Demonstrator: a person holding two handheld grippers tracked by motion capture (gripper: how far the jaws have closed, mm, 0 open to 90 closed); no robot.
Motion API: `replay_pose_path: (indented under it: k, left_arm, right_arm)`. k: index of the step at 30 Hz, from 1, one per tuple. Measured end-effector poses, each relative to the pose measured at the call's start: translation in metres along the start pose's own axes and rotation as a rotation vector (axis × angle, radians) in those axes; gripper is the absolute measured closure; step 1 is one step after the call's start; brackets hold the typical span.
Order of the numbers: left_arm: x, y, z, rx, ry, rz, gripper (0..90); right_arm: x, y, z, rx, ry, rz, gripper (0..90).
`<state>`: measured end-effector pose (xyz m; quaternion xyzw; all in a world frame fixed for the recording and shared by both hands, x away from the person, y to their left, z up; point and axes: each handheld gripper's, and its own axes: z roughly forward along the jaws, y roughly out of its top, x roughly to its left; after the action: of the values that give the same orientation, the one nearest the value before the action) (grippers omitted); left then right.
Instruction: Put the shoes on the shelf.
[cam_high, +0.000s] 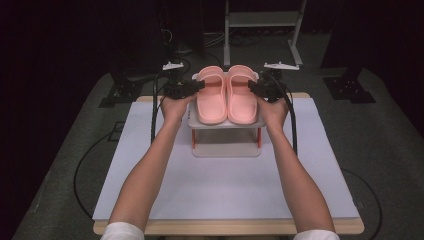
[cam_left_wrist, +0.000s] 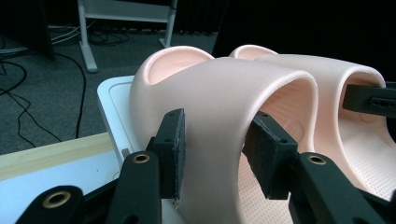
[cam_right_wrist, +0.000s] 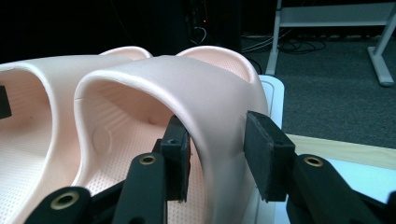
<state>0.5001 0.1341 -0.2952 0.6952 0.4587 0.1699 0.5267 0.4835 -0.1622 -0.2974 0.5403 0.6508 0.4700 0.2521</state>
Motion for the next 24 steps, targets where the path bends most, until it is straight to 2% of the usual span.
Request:
replay_pose_path:
  k: [8, 16, 24]
  left_arm:
    - [-0.001, 0.002, -0.009, -0.016, 0.007, 0.015, 52.0]
    - [0.0, -0.002, -0.019, -0.031, 0.004, 0.011, 50.1]
    - [-0.002, -0.004, -0.023, -0.036, -0.003, 0.017, 48.7]
  right_arm:
    - [-0.002, 0.001, -0.008, -0.008, 0.03, 0.001, 54.8]
    - [-0.003, -0.002, -0.017, -0.002, 0.044, -0.008, 52.4]
    - [-0.006, -0.007, -0.027, -0.022, 0.064, -0.001, 50.4]
